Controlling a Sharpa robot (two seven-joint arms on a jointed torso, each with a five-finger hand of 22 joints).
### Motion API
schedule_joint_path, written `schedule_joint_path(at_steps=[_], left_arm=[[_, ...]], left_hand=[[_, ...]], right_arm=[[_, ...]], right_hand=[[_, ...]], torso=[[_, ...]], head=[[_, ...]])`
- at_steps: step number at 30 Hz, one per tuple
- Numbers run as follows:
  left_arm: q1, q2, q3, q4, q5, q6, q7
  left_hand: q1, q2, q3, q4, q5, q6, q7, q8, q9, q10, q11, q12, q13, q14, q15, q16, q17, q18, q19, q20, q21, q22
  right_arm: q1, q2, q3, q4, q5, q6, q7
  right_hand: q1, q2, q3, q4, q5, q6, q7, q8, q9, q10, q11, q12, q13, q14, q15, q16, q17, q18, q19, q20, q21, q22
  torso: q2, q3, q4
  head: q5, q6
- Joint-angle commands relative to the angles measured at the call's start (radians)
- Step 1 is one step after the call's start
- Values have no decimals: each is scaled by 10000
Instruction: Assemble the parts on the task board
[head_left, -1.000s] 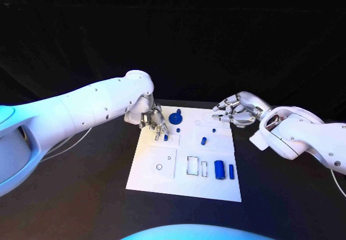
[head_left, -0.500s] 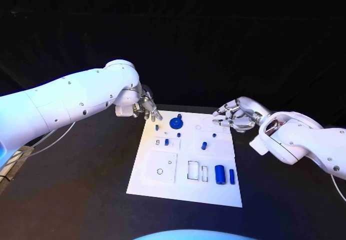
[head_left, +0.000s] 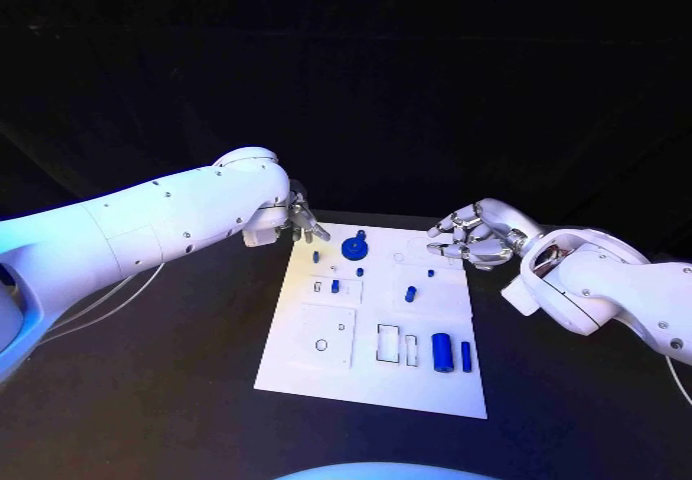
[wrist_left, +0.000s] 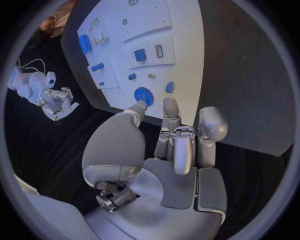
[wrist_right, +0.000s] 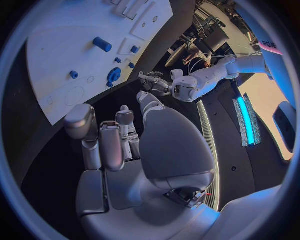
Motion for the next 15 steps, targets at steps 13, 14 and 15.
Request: schedule_joint_path(at_steps=[13,14,15], left_arm=[[-325,699,-64,-1125,-1203,320,361],[-328,724,-65,-1155,-1186,373,360],[-331,749,-66,-1187,-1172,414,357]], left_hand=[[262,-112,-145,208,-26,-72,5,74,-74,53,10,98,21,933,-10,35,2246,52,100,10,59,60],[265,-111,-147,211,-26,-71,5,75,-75,54,10,100,22,932,-10,34,2244,50,105,11,64,69],[265,-111,-147,211,-26,-71,5,75,-75,54,10,100,22,932,-10,34,2244,50,105,11,64,69]], right_arm=[[-20,20,-1,19,-69,80,65],[-20,23,-1,18,-69,80,65],[-20,25,-1,17,-69,81,66]], right_hand=[[-74,-16,-2,52,62,-72,24,33,16,-61,-22,-43,1,351,-74,-57,-3,51,-45,-13,-60,0],[-74,-16,-2,52,62,-72,24,33,16,-61,-22,-43,1,351,-74,-57,-3,51,-45,-13,-60,0],[-74,-16,-2,52,62,-72,24,33,16,-61,-22,-43,1,351,-74,-57,-3,51,-45,-13,-60,0]], torso=[[86,-47,-73],[82,-47,-73],[82,-48,-73]], head=[[102,11],[98,10],[98,6]])
